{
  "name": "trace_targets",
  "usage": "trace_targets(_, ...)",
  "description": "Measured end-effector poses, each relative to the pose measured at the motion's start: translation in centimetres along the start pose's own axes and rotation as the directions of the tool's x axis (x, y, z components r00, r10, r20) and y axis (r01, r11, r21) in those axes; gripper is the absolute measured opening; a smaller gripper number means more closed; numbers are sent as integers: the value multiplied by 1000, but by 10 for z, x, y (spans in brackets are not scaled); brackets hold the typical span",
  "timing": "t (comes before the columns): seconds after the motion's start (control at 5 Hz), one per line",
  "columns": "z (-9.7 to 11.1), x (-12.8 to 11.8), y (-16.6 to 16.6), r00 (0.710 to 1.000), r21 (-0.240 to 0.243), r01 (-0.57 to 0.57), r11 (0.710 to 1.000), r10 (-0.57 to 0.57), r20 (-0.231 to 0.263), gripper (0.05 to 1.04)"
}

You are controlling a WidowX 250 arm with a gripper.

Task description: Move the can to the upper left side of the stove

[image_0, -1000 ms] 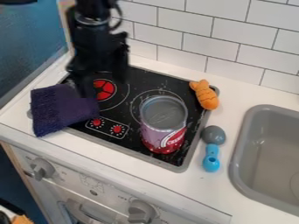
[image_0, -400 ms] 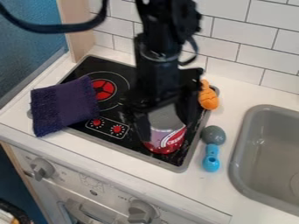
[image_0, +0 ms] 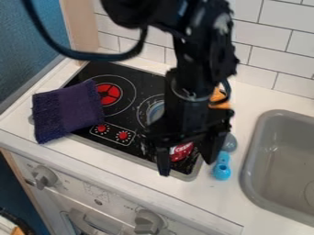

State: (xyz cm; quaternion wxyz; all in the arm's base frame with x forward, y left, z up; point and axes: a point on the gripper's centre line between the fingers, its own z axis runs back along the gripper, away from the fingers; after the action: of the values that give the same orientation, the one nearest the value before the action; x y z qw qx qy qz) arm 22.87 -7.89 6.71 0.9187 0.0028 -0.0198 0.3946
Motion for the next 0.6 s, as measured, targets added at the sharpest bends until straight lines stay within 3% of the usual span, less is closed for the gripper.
trace_targets(0.6,-22,6,3,990,44,137,990,-138,22,1000)
